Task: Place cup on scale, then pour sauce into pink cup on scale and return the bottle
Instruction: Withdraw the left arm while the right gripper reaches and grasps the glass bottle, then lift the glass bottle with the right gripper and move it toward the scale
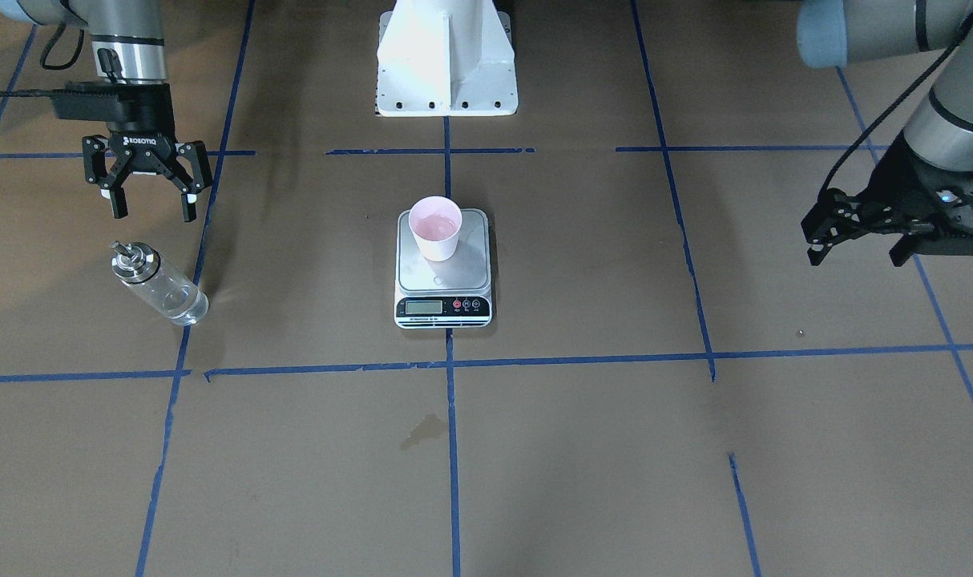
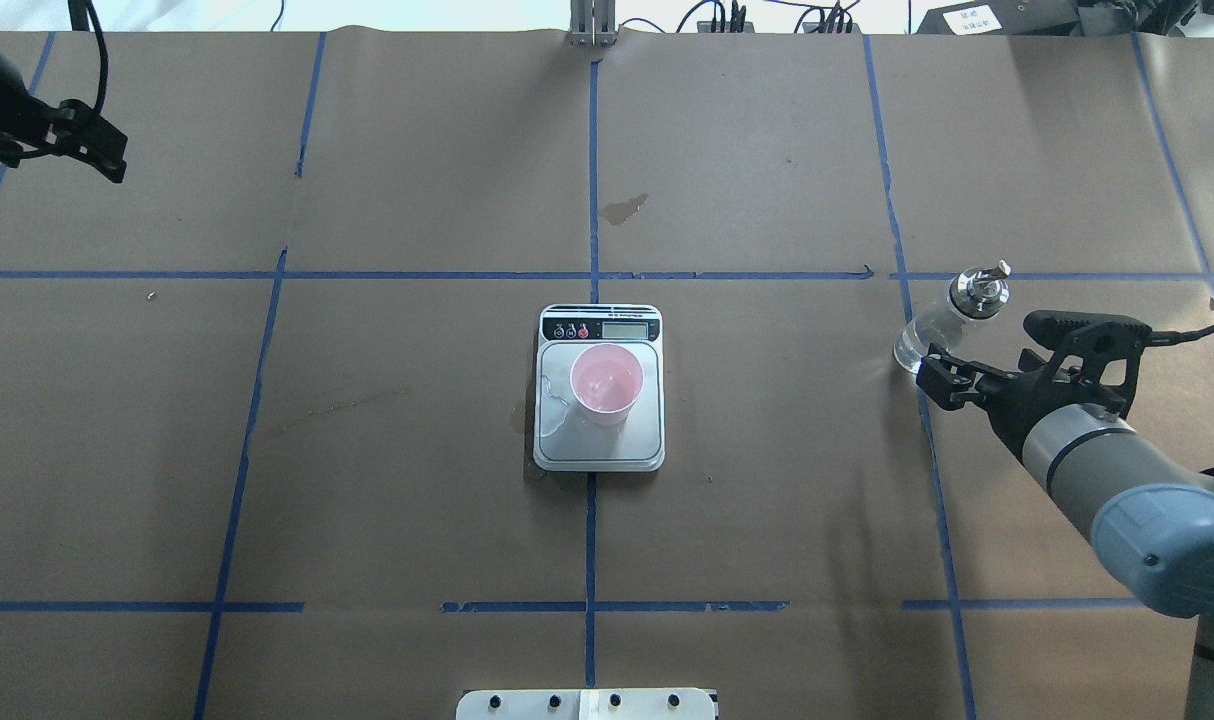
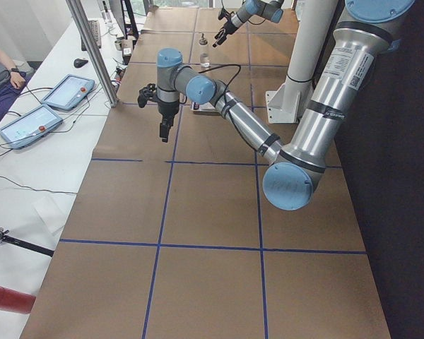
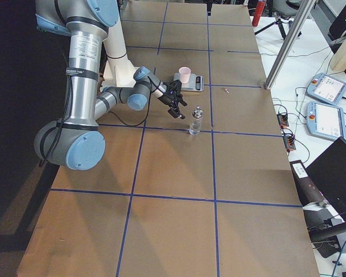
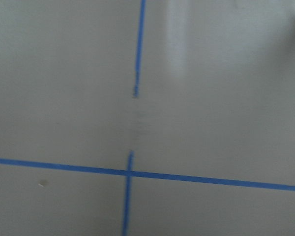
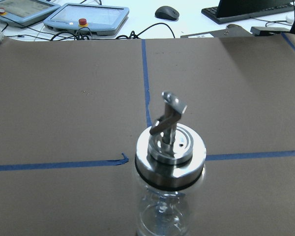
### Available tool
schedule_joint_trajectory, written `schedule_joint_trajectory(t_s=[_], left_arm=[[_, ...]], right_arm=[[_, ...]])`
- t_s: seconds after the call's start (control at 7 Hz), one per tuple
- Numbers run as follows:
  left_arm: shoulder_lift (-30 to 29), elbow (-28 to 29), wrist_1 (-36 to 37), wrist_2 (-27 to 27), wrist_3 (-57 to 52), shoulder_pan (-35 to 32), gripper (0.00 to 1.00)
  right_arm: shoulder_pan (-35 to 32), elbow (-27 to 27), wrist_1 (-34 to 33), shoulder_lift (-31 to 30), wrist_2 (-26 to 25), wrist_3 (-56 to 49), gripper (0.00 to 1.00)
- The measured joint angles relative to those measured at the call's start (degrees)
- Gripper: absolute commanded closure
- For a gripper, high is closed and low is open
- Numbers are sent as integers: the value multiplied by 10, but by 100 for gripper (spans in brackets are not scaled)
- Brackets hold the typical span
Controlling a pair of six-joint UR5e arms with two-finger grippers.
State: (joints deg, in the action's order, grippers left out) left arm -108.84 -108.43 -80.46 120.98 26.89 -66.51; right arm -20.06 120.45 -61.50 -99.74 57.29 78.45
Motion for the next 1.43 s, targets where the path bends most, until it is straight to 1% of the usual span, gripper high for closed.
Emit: schedule_joint_trajectory(t_s=[0.29,0.43,0.71,1.0,1.43], left_arm=[[27,37,-35,-6,-74,-31,0],[45,53,-58,-17,-107,-49,0],[67,70,-91,-24,-135,-65,0],[71,73,-96,-25,-136,-68,0],[71,72,-97,-25,-134,-69,0]], right_arm=[[18,-64,23,21,-64,-5,0],[21,-91,25,39,-78,-6,0],[22,-135,26,68,-91,-14,0],[18,-173,34,83,-109,-29,0],[-5,-228,60,115,-114,-33,0]])
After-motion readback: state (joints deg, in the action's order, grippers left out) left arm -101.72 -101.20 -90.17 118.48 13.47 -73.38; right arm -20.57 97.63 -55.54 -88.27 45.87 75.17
